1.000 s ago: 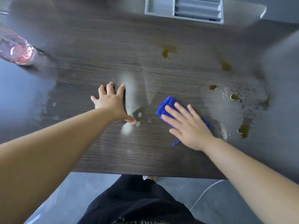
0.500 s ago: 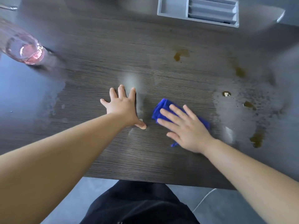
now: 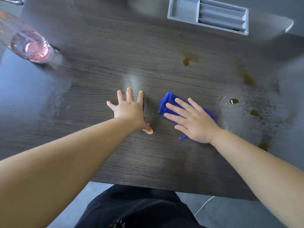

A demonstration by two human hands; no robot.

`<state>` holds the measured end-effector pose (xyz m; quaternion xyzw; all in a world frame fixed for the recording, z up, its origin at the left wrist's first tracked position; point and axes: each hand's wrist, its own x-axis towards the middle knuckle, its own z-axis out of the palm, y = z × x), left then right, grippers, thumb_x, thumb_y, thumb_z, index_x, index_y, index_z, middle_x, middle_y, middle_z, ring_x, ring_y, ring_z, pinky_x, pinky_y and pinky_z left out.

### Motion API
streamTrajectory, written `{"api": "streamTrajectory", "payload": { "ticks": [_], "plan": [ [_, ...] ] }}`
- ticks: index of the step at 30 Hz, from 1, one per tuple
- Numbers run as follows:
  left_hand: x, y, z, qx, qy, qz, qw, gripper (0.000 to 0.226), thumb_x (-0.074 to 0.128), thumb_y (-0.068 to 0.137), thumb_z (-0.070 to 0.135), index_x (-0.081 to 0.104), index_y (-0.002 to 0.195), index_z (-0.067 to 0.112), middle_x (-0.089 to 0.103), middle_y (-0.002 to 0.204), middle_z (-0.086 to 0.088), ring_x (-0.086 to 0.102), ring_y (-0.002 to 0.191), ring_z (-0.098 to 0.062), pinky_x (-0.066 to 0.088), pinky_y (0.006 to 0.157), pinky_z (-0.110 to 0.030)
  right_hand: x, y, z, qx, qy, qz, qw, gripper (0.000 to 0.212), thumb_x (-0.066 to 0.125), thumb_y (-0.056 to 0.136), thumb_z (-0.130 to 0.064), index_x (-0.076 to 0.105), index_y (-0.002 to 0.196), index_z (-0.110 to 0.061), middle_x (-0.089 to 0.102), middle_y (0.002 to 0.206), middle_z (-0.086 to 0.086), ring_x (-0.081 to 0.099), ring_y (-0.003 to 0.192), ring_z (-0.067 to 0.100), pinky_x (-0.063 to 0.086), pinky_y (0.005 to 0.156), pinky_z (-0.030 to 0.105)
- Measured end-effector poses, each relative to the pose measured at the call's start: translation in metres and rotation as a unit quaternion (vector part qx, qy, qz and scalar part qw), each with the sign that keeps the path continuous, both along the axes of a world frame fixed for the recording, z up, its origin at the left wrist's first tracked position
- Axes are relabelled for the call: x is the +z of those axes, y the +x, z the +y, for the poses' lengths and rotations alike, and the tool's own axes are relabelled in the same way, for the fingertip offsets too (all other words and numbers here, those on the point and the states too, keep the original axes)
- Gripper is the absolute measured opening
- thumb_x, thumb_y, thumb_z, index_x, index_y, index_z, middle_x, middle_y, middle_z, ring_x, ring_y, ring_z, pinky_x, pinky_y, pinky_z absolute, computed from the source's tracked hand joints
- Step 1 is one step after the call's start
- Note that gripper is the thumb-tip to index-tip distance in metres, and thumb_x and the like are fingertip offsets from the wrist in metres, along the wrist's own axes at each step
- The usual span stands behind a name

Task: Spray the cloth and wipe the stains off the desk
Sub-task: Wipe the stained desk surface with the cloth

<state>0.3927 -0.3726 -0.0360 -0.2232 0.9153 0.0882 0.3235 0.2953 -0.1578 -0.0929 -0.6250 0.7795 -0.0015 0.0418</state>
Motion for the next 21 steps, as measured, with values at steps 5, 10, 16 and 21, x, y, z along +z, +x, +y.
{"api": "streamTrajectory", "payload": {
  "ticks": [5,10,16,21],
  "plan": [
    [0.002,-0.002,0.0,0.0,0.007,-0.006,1.0,0.138,0.078,0.048,0.068,-0.006,0.148,0.026,-0.003,0.152,-0.01,-0.003,0.14,-0.039,0.018,0.105,-0.068,-0.001,-0.009,-0.065,-0.418,-0.038,-0.01,0.908,0.051,0.031,0.099,-0.043,0.031,0.147,-0.028,0.022,0.157,-0.001,0.016,0.145,0.029,0.016,0.113,0.057],
    [-0.001,-0.002,0.0,0.002,0.003,0.001,1.0,0.137,0.078,0.047,0.068,-0.005,0.148,0.025,-0.003,0.154,-0.01,-0.003,0.141,-0.04,0.019,0.104,-0.069,0.003,0.04,-0.098,-0.349,-0.016,-0.019,0.937,0.055,0.031,0.097,-0.045,0.029,0.148,-0.024,0.019,0.158,0.001,0.013,0.145,0.03,0.012,0.113,0.055],
    [-0.002,-0.001,-0.001,-0.007,0.003,0.003,1.0,0.137,0.077,0.048,0.069,-0.005,0.148,0.025,-0.003,0.154,-0.01,-0.004,0.14,-0.041,0.019,0.102,-0.07,0.004,0.027,0.013,-0.075,0.019,-0.008,0.997,0.051,0.033,0.096,-0.042,0.028,0.146,-0.03,0.025,0.155,-0.002,0.019,0.143,0.026,0.019,0.113,0.053],
    [0.0,-0.003,-0.001,-0.003,0.002,-0.003,1.0,0.137,0.077,0.048,0.069,-0.007,0.148,0.026,-0.004,0.154,-0.01,-0.005,0.141,-0.04,0.019,0.103,-0.069,0.002,-0.007,-0.051,-0.345,-0.009,-0.014,0.939,0.053,0.033,0.097,-0.044,0.034,0.146,-0.025,0.025,0.156,0.002,0.02,0.143,0.031,0.019,0.111,0.057]
  ]
}}
